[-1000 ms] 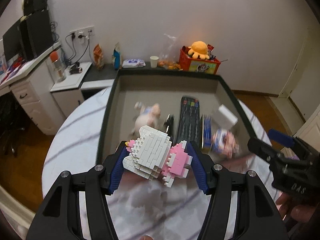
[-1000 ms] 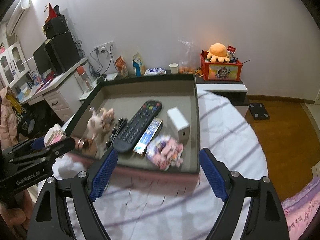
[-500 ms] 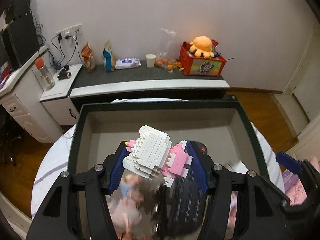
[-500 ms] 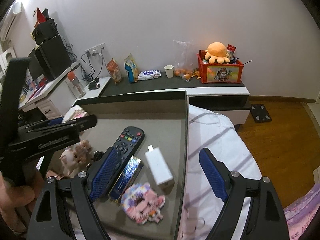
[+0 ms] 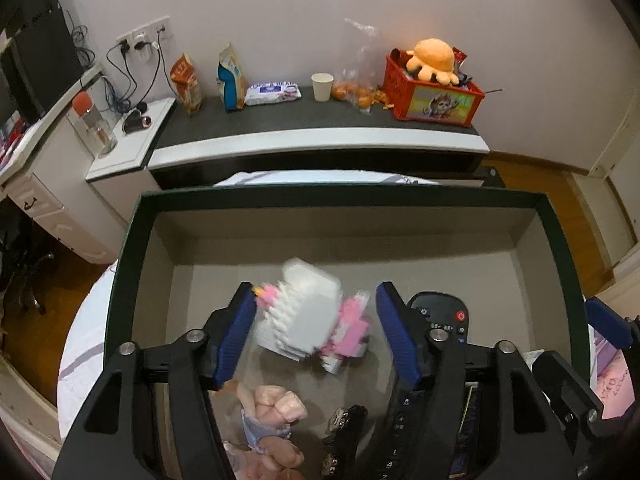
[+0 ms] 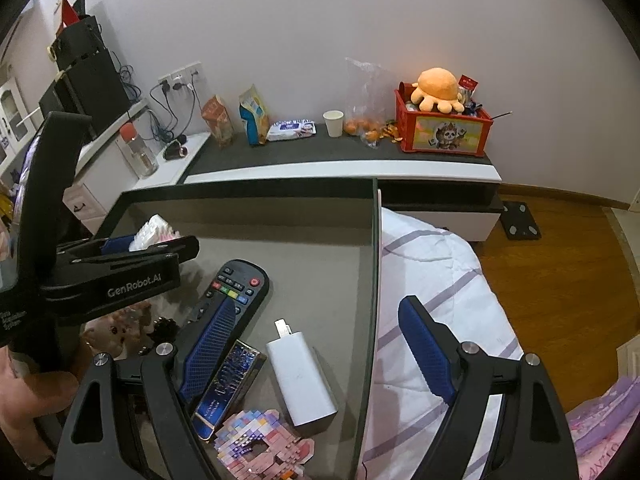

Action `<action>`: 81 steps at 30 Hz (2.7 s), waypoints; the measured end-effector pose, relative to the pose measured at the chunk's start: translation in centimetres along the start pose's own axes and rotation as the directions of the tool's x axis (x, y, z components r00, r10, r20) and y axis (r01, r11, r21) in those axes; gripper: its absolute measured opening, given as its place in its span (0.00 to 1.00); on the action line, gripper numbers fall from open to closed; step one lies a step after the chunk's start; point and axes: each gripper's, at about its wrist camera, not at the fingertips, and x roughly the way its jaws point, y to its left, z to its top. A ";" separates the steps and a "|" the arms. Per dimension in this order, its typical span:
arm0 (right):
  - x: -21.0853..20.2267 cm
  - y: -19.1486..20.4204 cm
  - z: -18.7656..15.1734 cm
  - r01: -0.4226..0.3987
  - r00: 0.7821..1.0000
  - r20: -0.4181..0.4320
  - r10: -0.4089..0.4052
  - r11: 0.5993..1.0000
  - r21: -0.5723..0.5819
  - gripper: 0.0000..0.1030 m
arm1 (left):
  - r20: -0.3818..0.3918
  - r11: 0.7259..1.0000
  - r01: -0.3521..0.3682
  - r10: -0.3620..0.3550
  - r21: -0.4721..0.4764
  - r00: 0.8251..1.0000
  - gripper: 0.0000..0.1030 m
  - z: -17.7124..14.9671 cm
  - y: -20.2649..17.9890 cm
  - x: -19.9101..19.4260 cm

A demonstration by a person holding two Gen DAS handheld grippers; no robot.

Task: Organize rigid objects
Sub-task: 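Withdraw the open left gripper from the box, then reach the right gripper to the white earbuds case and close on it, then carry the earbuds case with the right gripper into the box and release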

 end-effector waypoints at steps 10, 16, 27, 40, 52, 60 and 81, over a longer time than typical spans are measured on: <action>-1.3 0.6 0.0 0.015 1.000 0.013 -0.015 1.000 0.001 0.83 | 0.053 0.998 0.053 -0.051 -0.032 0.997 1.00 -0.5 0.7 -3.2; -4.9 1.5 -1.0 0.022 0.998 0.055 -0.022 1.000 0.002 0.83 | 0.167 0.996 0.077 -0.067 -0.050 0.984 1.00 -2.8 1.9 -9.5; -12.2 3.6 -6.2 0.026 0.995 0.100 -0.027 1.000 0.008 0.83 | 0.260 0.990 0.098 -0.070 -0.099 0.963 1.00 -12.8 6.7 -18.7; -13.3 7.5 -13.2 -0.008 1.000 0.019 0.009 0.999 -0.034 0.83 | 0.249 0.987 0.081 -0.044 -0.140 0.967 1.00 -21.9 10.1 -24.4; -7.2 11.2 -14.5 -0.034 0.996 -0.088 0.029 0.998 -0.057 0.83 | 0.192 0.977 0.073 -0.034 -0.198 0.981 1.00 -24.4 13.2 -22.1; -4.3 12.7 -13.7 -0.032 0.992 -0.122 0.027 0.998 -0.044 0.82 | 0.159 0.975 0.097 -0.065 -0.202 0.985 1.00 -24.7 14.0 -19.9; -1.2 15.4 -13.9 0.053 0.992 -0.111 -0.066 0.992 -0.119 0.47 | 0.120 0.970 0.133 -0.110 -0.201 0.987 1.00 -24.6 14.0 -17.4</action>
